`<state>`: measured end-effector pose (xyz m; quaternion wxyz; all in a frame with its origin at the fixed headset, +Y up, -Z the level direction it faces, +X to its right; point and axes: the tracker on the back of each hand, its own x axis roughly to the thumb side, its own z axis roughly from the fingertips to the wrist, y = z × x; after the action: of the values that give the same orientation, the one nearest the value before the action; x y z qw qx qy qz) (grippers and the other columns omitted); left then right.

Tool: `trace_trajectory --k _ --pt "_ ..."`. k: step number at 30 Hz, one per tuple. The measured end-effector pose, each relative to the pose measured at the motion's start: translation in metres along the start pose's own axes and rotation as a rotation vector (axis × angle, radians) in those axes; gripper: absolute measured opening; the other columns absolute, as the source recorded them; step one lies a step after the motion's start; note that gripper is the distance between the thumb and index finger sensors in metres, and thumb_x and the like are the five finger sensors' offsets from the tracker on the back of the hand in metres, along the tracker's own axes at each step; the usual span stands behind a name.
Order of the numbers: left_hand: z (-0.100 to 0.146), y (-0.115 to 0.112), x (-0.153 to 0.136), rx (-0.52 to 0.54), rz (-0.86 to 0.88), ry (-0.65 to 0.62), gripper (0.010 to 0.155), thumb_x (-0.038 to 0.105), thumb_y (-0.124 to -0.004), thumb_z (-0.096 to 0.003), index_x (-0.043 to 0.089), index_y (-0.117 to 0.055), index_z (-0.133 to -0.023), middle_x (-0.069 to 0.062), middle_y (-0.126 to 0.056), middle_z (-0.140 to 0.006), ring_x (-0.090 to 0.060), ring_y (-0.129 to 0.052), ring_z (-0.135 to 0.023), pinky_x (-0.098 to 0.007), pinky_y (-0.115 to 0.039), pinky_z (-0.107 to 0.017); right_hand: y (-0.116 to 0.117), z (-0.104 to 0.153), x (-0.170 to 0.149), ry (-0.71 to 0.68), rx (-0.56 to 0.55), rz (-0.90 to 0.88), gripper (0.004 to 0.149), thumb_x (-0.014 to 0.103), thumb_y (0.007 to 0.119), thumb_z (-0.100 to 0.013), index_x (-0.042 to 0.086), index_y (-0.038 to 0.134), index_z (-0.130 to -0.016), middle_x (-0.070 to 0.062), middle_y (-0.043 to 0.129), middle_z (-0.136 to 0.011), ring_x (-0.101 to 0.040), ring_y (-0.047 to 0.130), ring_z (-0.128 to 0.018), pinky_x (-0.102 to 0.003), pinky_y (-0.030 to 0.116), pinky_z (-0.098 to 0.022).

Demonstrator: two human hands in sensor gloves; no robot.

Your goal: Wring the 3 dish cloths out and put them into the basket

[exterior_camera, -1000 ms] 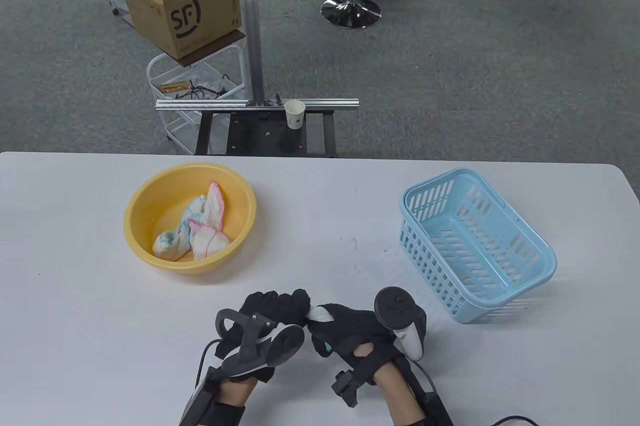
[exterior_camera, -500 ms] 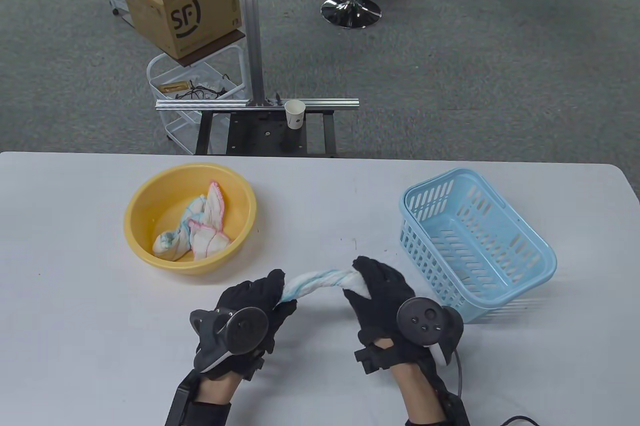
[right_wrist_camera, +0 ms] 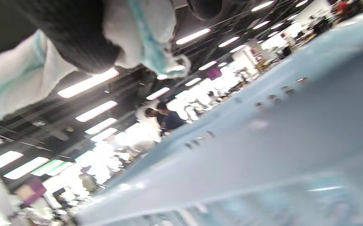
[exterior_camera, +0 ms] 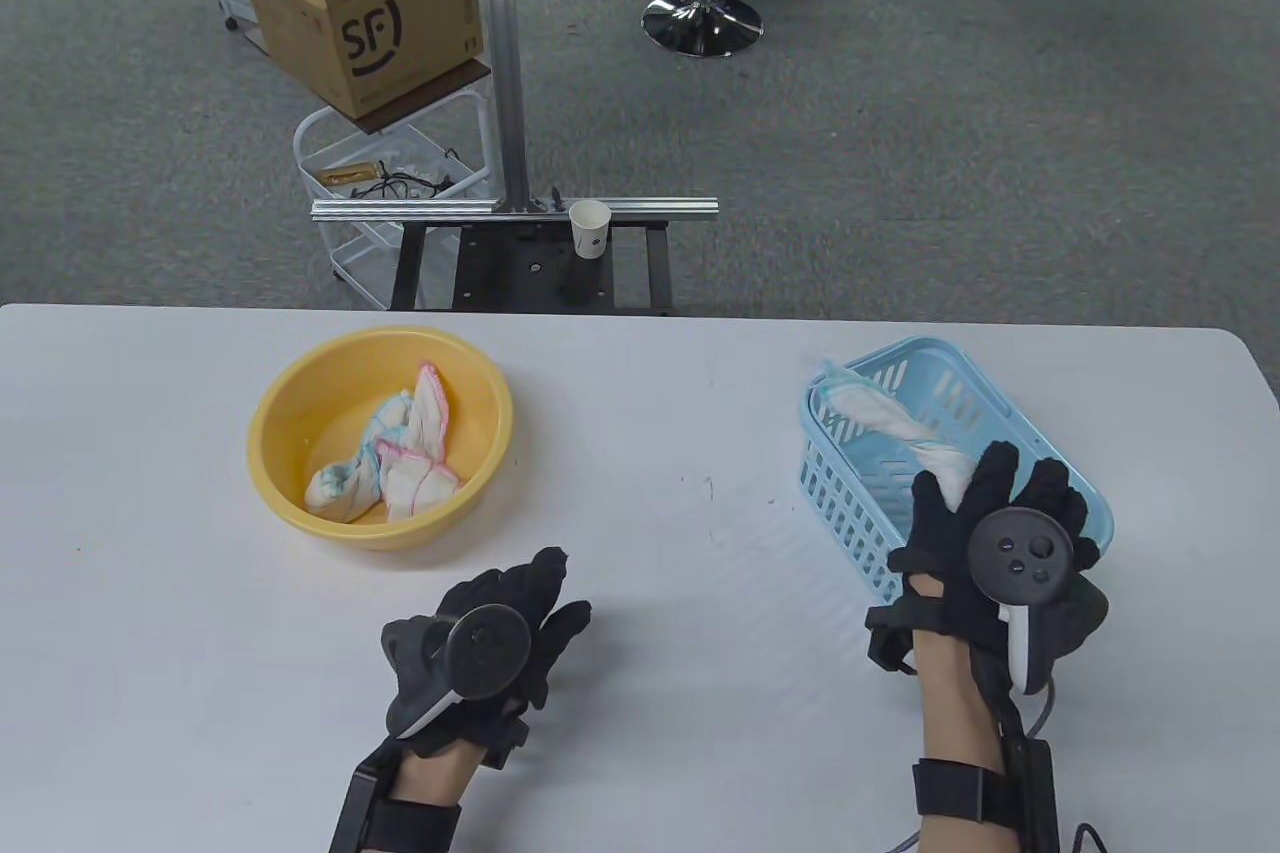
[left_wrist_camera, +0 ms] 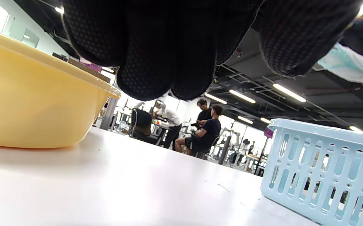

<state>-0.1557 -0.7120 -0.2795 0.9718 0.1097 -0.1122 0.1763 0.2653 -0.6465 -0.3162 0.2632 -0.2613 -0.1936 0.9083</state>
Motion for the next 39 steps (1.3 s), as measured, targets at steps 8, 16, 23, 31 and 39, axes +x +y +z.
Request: trace_trajectory --k 8,16,23,31,39 --pt "0.000 0.000 -0.001 -0.022 0.006 0.013 0.068 0.059 -0.087 -0.0407 0.025 -0.073 -0.098 0.007 -0.094 -0.081 -0.023 -0.102 -0.062 -0.048 -0.080 -0.058 0.011 -0.002 -0.023 0.062 0.089 0.101 0.081 0.061 0.078 -0.052 0.019 0.039 -0.111 -0.019 0.024 -0.116 -0.050 0.019 -0.106 -0.074 0.016 -0.069" --pt "0.000 0.000 -0.004 -0.031 0.000 0.031 0.069 0.059 -0.086 -0.0409 0.025 -0.072 -0.099 0.007 -0.094 -0.083 -0.023 -0.102 -0.064 -0.049 -0.079 -0.059 0.009 0.009 0.007 -0.119 0.066 0.064 0.082 0.062 0.077 -0.052 0.019 0.040 -0.110 -0.019 0.026 -0.116 -0.050 0.022 -0.106 -0.074 0.018 -0.070" --pt "0.000 0.005 -0.012 -0.012 -0.025 0.074 0.077 0.061 -0.085 -0.0415 0.028 -0.060 -0.107 0.008 -0.082 -0.097 -0.025 -0.093 -0.083 -0.051 -0.075 -0.064 0.028 0.038 0.056 -0.418 0.070 0.083 0.081 0.063 0.076 -0.052 0.020 0.040 -0.110 -0.019 0.027 -0.116 -0.050 0.024 -0.106 -0.075 0.023 -0.070" --pt "0.001 0.008 -0.023 -0.012 -0.016 0.126 0.080 0.061 -0.082 -0.0446 0.035 -0.046 -0.112 0.009 -0.049 -0.115 -0.026 -0.057 -0.110 -0.057 -0.051 -0.079 0.072 0.085 0.086 -0.702 0.093 0.069 0.080 0.065 0.074 -0.052 0.021 0.041 -0.110 -0.017 0.030 -0.117 -0.048 0.028 -0.107 -0.074 0.027 -0.070" --pt "-0.001 0.003 -0.030 -0.058 -0.024 0.156 0.084 0.060 -0.080 -0.0455 0.037 -0.036 -0.114 0.013 -0.029 -0.119 -0.023 -0.030 -0.117 -0.058 -0.032 -0.083 0.117 0.113 0.082 -0.761 0.228 0.070 0.081 0.066 0.073 -0.051 0.023 0.039 -0.111 -0.016 0.026 -0.118 -0.048 0.024 -0.108 -0.074 0.026 -0.070"
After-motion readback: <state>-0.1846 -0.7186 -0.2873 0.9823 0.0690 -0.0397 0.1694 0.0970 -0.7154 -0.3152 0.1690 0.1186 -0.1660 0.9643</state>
